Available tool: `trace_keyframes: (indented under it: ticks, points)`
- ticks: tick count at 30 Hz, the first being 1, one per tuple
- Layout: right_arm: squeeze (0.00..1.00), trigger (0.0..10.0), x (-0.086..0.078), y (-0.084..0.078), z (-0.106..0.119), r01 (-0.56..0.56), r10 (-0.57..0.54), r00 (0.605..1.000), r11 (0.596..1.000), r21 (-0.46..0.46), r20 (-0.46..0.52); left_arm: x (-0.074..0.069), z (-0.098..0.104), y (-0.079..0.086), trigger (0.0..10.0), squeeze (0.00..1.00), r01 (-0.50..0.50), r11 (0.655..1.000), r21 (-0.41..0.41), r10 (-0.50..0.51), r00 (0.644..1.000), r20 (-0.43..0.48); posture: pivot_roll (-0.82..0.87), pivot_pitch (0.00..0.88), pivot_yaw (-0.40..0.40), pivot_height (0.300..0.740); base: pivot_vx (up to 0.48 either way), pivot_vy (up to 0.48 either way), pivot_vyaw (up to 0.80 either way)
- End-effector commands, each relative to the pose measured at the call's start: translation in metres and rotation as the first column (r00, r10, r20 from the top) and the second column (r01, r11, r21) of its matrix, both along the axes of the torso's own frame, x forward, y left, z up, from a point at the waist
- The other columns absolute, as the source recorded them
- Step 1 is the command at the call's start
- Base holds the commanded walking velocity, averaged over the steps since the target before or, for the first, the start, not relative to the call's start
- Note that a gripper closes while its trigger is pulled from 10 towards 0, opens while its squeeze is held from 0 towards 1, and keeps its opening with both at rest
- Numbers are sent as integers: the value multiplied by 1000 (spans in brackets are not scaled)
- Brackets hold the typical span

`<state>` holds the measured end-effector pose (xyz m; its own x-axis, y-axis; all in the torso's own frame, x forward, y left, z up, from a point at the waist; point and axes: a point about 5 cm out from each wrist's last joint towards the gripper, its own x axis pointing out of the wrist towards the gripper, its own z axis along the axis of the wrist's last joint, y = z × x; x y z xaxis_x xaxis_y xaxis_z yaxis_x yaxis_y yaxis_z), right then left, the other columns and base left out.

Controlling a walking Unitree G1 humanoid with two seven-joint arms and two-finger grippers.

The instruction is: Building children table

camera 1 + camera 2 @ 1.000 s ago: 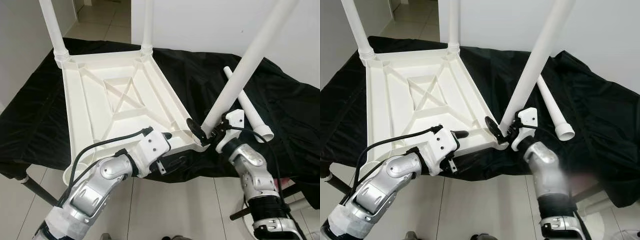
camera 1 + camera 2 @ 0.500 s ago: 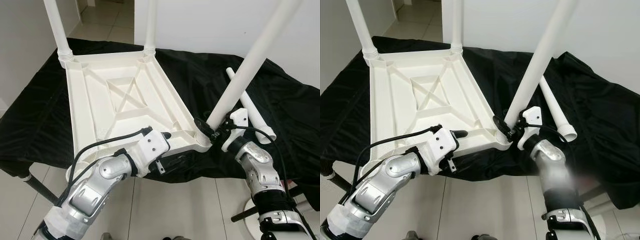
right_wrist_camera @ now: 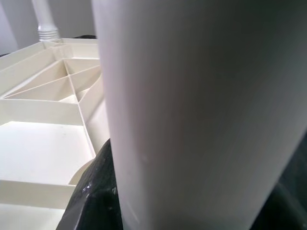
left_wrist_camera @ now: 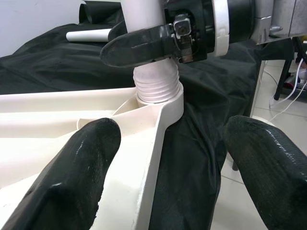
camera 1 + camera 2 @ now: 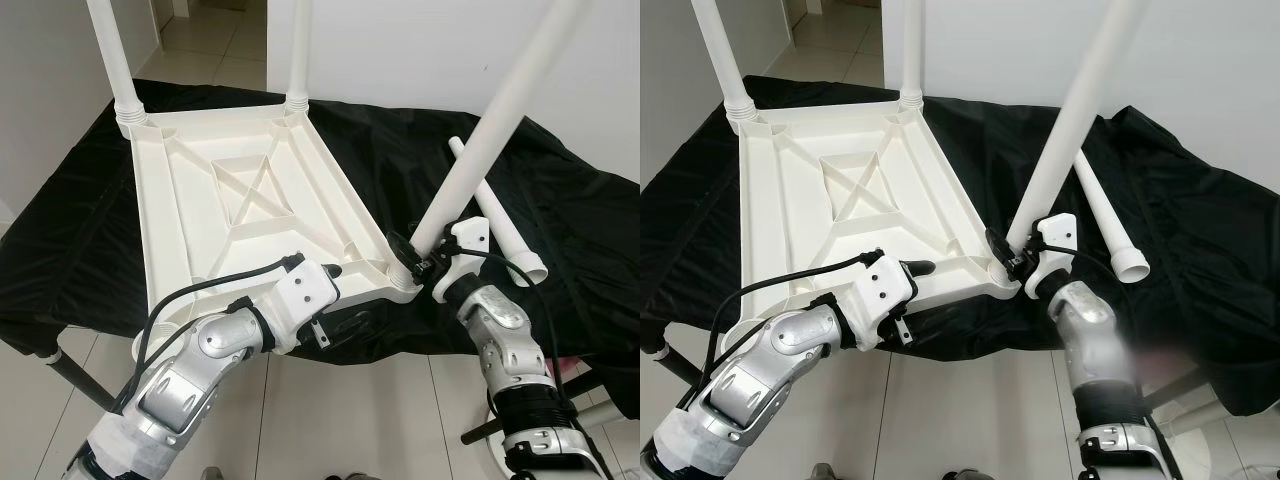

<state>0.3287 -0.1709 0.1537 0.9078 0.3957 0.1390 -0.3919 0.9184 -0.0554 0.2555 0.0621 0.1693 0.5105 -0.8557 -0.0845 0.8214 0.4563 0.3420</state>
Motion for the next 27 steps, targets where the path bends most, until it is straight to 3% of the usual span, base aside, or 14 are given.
trace_keyframes:
  ticks: [1,5,7,8,10,13,14,16,17,19,21,23,26,27]
  points:
    - [0,10000,-2,-4,-12,57,-58,996,998,-14,-62,-4,-2,-2,10000,0,55,998,21,-55,998,-15,16,80,-80,740,0,0,0]
    - [0,10000,-1,-3,-7,191,-190,979,982,5,-69,-6,-3,-1,10000,0,51,998,20,-51,998,-20,19,95,-84,740,0,0,0]
    - [0,10000,-3,-1,-4,307,-304,950,951,27,-77,-7,-4,1,10000,0,48,999,20,-47,999,-25,19,102,-82,740,0,0,0]
    - [0,10000,-3,-1,-4,307,-304,950,951,27,-77,-7,-4,1,10000,0,48,999,20,-47,999,-25,19,102,-82,740,0,0,0]
    - [0,10000,-8,8,-5,429,-423,901,901,57,-92,-8,-4,1,10000,0,46,999,23,-46,999,-27,21,106,-82,740,0,0,0]
    - [0,10000,-11,12,-6,471,-464,880,879,67,-98,-8,-4,2,10000,0,46,999,23,-46,999,-27,21,106,-82,740,0,0,0]
    - [0,10000,-15,24,-9,554,-546,831,830,65,-110,-8,-4,2,10000,0,46,999,27,-45,999,-27,21,108,-80,740,0,0,0]
    - [0,10000,-15,24,-9,554,-546,831,830,65,-110,-8,-4,2,10000,0,46,999,27,-45,999,-27,21,108,-80,740,0,0,0]
    - [0,10000,-17,30,-11,591,-581,804,804,66,-125,-8,-5,2,10000,0,45,999,28,-44,999,-28,22,109,-77,740,0,0,0]
    - [0,10000,-18,36,-12,610,-597,790,789,73,-140,-8,-5,2,10000,0,44,999,28,-44,999,-28,22,108,-76,740,0,0,0]
    - [0,10000,-18,40,-12,610,-595,789,788,84,-153,-7,-4,2,10000,0,44,999,29,-43,999,-28,22,108,-76,740,0,0,0]
    - [0,10000,-19,44,-7,553,-537,832,821,143,-137,-7,-4,2,10000,0,44,999,32,-43,999,-25,22,108,-76,740,0,0,0]
    - [0,10000,-20,45,-4,544,-529,838,825,154,-131,-7,-4,2,10000,0,44,998,33,-43,999,-25,22,108,-76,740,0,0,0]
    - [176,10000,-21,43,-1,525,-513,851,834,168,-110,-7,-4,2,10000,0,43,998,35,-43,999,-23,21,106,-74,740,0,0,0]
